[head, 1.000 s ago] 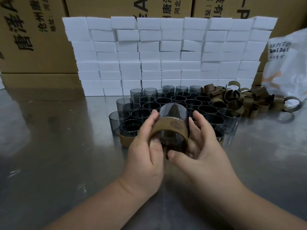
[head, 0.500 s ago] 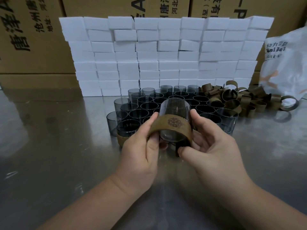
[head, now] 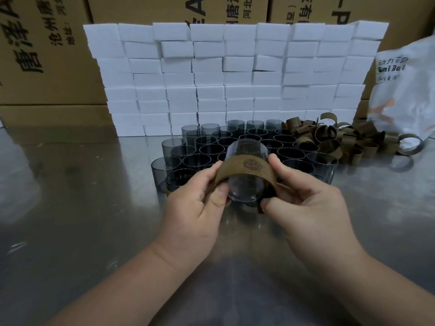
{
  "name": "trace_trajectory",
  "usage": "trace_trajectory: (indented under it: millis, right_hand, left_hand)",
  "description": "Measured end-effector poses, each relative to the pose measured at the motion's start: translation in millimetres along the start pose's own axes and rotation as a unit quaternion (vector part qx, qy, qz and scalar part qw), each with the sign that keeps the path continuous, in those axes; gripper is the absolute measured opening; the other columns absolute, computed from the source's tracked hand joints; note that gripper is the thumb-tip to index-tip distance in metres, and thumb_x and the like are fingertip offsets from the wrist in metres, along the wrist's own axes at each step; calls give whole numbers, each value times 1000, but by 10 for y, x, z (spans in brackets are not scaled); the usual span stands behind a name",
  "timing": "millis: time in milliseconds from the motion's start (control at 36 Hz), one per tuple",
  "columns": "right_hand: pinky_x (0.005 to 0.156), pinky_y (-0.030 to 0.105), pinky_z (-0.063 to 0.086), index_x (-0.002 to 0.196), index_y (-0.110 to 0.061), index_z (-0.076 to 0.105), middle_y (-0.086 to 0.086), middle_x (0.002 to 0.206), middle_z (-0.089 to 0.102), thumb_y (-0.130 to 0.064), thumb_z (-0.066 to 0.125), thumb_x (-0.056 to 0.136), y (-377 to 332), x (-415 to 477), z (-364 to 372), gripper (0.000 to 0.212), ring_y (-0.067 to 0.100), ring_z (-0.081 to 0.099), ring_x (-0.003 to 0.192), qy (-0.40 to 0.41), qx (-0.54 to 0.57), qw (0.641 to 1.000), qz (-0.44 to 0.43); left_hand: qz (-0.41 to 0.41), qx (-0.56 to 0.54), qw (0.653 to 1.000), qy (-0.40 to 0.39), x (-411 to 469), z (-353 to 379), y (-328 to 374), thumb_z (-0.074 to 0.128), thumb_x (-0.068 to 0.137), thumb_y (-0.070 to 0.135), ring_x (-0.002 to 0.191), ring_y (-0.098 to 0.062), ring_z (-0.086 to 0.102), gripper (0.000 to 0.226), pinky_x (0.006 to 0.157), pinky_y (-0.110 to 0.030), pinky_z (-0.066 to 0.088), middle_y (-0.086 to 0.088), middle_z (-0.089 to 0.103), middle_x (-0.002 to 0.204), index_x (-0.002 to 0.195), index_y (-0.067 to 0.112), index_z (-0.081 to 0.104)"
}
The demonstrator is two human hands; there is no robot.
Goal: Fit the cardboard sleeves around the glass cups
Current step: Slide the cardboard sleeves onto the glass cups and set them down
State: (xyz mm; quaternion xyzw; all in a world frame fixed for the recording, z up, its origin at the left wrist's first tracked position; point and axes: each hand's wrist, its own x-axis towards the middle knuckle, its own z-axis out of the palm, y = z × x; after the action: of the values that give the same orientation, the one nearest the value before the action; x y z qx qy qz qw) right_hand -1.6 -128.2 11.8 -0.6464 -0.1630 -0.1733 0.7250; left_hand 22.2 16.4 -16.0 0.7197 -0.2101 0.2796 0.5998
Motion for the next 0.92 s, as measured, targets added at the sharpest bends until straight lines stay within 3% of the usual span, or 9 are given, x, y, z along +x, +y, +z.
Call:
trace_trajectory:
  millis: [194,333,389,444,556,639,722,833,917]
  right_hand:
    - [75,9,49,101,-28,62,4,116,66,21,61,70,-6,11,-7,58,-1,65,93,-4,-10,1000,5]
    - [75,7,47,104,-34,60,-2,108,62,4,75,64,1,-1,-19,57,-2,66,87,-26,-53,998,-18]
    - [77,7,47,106,-40,54,-8,111,60,-3,77,64,27,4,-25,61,-2,64,90,-32,-62,998,-14]
    - [77,6,45,107,-44,48,-12,115,58,-19,77,61,39,17,-35,60,-5,62,90,-29,-60,998,-5]
    - [74,8,45,108,-47,42,-10,113,57,-47,71,40,48,32,-53,74,-6,55,79,-41,-64,997,7]
    - [77,15,47,109,-50,43,-9,107,55,-48,87,48,84,19,-60,75,-3,53,79,-62,-106,992,1]
    - [77,19,48,111,-49,44,-9,99,52,-53,74,43,114,6,-55,74,-2,54,78,-72,-112,991,1]
    - [66,13,47,118,-42,43,-2,101,53,-43,77,46,114,-2,-41,80,-2,56,69,-91,-66,993,25]
    - [64,13,49,136,-33,29,-11,109,59,-47,87,37,129,4,-43,116,-2,63,74,-114,-17,991,62]
  left_hand:
    - [-2,-27,1000,10,25,-1,-17,53,77,46,98,-7,65,33,88,-40,52,16,68,105,106,33,60]
    - [10,-28,999,22,60,-34,-50,54,78,47,92,1,64,27,80,-17,49,21,68,96,101,33,59]
    - [7,-24,999,19,64,-46,-50,56,77,57,95,-2,63,37,82,-21,48,13,69,97,103,31,59]
    - [15,-1,1000,2,48,-38,-62,46,78,72,102,-10,60,53,90,-32,47,3,65,103,109,31,58]
    - [-55,-115,992,-22,14,-3,-34,36,82,66,119,-25,53,72,103,-51,38,-10,58,122,126,12,52]
    - [-122,-198,973,0,1,15,-50,34,81,52,110,-10,59,52,102,-37,42,2,67,111,109,19,63]
    - [-141,-244,959,-7,-5,38,-84,28,81,50,99,-5,64,53,81,-19,50,7,72,96,86,26,76]
    - [-154,-282,946,-29,-24,55,-60,27,81,54,112,-21,59,62,93,-33,47,-9,68,111,109,11,63]
    - [-156,-279,947,-39,-42,56,-45,26,79,56,107,-23,62,66,89,-34,49,-10,69,105,111,8,59]
